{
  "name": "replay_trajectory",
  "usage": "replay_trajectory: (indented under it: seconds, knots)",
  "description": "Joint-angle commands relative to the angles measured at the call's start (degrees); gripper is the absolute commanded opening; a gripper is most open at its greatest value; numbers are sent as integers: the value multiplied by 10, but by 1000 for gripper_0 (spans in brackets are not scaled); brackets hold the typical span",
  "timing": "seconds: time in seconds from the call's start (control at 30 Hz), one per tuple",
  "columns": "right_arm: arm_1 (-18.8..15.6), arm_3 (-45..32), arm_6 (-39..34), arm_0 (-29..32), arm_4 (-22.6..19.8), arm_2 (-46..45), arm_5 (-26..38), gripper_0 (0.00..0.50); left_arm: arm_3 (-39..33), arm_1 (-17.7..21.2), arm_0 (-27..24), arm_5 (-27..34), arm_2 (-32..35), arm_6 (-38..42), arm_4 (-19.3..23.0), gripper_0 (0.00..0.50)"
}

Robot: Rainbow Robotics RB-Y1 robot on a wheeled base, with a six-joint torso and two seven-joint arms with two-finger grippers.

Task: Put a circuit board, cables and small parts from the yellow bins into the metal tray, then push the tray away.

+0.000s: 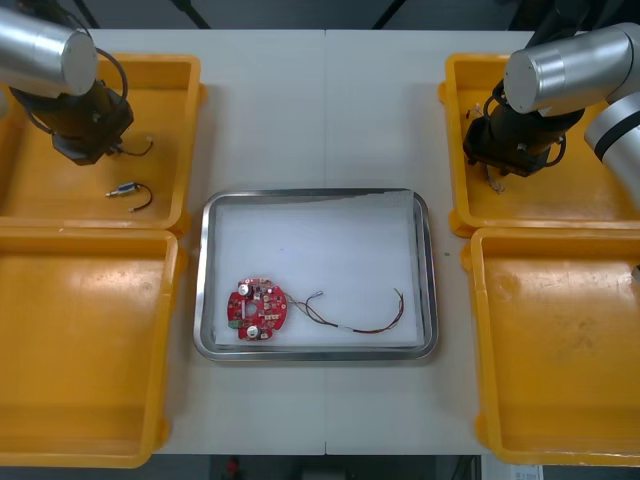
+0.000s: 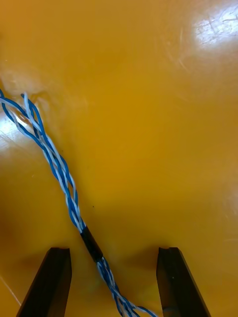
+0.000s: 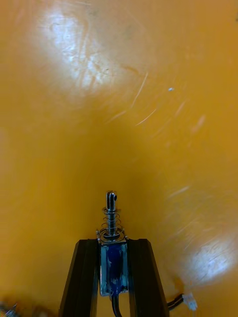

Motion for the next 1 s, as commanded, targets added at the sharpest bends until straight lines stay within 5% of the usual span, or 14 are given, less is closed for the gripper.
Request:
replay_trajectory:
  seconds: [0.03, 0.1, 0.2, 0.27, 0.33, 0.6, 1.0]
  knots:
    - [3, -5, 21, -13, -10, 8, -5, 500, -61, 64, 9, 61, -11, -32, 24, 0]
    - [2, -5, 21, -13, -12, 8, -4, 500, -83, 77, 10, 83, -9, -48, 27, 0]
    - [2, -5, 22, -13, -13, 8, -5, 326, -111, 96, 9, 116, 1, -75, 32, 0]
    - [-1, -5, 22, -13, -15, 8, -4, 74, -128, 110, 9, 136, 15, -96, 39, 0]
    - [-3, -6, 23, -12, -17, 8, -4, 16, -143, 119, 9, 151, 25, -111, 43, 0]
    - [-24, -22, 48, -13, -16, 6, 0, 0, -219, 149, 10, 195, 39, -106, 83, 0]
    - [-93, -100, 218, -13, -44, -76, 106, 0, -349, 151, 10, 240, 49, 5, 111, 0]
